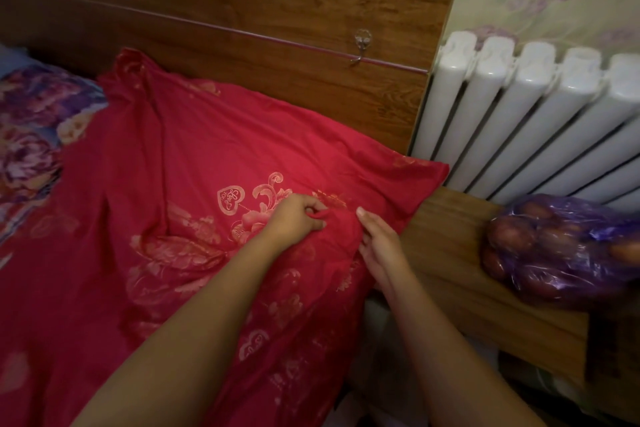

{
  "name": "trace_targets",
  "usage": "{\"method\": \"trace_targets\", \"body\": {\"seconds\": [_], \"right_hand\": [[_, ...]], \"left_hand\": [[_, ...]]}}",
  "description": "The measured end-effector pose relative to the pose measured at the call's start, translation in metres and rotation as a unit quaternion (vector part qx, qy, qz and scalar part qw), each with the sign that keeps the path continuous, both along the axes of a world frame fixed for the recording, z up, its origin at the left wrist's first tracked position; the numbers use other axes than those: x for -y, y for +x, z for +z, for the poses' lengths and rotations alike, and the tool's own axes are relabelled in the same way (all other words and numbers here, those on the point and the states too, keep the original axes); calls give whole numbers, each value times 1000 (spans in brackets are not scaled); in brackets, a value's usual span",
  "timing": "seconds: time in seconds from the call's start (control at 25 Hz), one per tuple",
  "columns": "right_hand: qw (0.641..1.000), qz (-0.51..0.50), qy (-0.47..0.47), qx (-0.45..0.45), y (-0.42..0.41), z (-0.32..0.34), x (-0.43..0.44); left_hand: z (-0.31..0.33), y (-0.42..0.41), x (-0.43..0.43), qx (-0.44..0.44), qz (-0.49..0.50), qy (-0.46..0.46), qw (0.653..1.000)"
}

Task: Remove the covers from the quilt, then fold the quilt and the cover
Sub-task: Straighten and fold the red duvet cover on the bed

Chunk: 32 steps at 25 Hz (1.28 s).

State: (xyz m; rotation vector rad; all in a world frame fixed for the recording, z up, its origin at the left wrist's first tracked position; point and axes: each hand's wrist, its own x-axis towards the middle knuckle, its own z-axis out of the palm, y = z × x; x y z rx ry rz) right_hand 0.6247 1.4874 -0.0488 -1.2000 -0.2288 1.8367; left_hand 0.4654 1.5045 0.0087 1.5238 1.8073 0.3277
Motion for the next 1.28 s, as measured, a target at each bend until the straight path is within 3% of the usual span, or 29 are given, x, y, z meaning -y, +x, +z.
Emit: {"method": "trace_targets", "body": {"seconds": [0.16,0.28,0.48,0.64,0.96,1.16,1.28], "right_hand": [[998,20,-17,-56,15,11,3],[997,58,-24,-33,19,9,10],[999,-20,-43,-21,32,15,-4],[997,-18,-72,8,50,21,-17],[993,62,-104,8,70,5,-23],[995,-26,-67,-64,68,8,-32],[997,-69,-26,-7,80,9,-42]], "left_hand": [[18,11,-9,24,20,30,999],[28,21,-17,18,10,28,999],[35,42,-37,-13,5,26,1000],[33,61,-55,-22,-21,18,999],[15,69,-75,4,-13,-15,1000],[16,67,-81,14,-7,-17,1000],[22,67,-83,-33,-102,-76,991]]}}
